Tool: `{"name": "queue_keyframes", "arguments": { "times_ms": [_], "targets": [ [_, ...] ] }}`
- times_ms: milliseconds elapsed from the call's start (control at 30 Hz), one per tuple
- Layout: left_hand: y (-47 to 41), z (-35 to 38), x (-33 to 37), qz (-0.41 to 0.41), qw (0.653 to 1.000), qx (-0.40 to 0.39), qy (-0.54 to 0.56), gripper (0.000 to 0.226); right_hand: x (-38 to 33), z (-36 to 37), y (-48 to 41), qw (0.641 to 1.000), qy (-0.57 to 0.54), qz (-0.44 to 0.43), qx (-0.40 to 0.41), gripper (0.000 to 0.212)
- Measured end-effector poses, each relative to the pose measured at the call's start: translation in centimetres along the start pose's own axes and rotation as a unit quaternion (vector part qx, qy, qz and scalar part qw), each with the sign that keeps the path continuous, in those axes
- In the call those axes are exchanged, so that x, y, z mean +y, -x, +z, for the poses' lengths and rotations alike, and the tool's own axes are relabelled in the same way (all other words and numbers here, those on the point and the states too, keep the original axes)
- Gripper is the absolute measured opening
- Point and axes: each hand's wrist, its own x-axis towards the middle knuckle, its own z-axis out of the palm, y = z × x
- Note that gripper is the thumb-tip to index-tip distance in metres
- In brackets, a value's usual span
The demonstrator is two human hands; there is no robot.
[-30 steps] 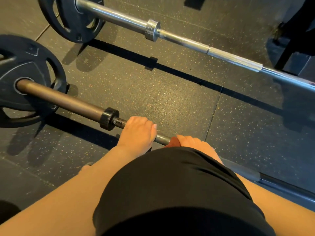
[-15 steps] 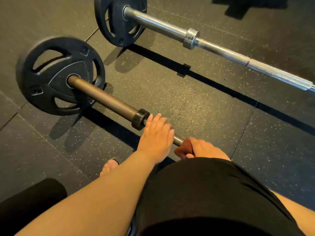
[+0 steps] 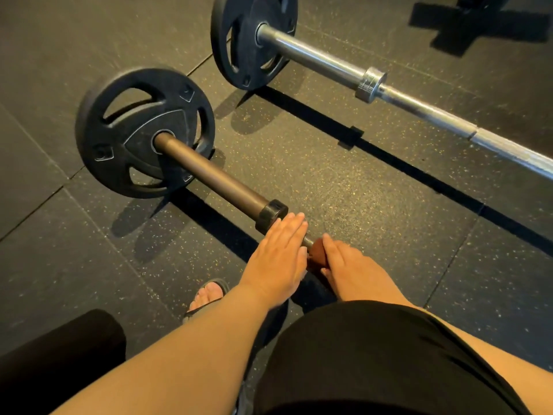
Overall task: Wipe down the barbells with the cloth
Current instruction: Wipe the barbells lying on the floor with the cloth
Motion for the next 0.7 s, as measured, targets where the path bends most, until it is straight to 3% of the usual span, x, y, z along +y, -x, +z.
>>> {"name": "queue_keyframes", "arguments": {
  "times_ms": [133,333,533,700],
  "targets": [
    [-0.1,0.0,0.1,-0.003,0.999,0.009,0.034,0.059,1.6,0.8,2.4,0.996,0.017,0.065,-0.055,0.071],
    [-1.2,-1.1,-1.9,-0.003,0.989,0.016,-0.146,0.056,-3.0,0.2,-2.4,0.996,0.016,0.047,0.070,0.063],
    [-0.8,-1.4,-2.0,-0.006,0.995,0.016,-0.099,0.057,-3.6,-0.1,-4.3,0.997,0.008,-0.021,0.079,0.060],
    [-1.5,-0.2,0.2,-0.076,0.994,0.017,-0.080,0.060,0.6,0.9,0.6,0.999,-0.019,0.044,0.026,0.063]
  ]
}}
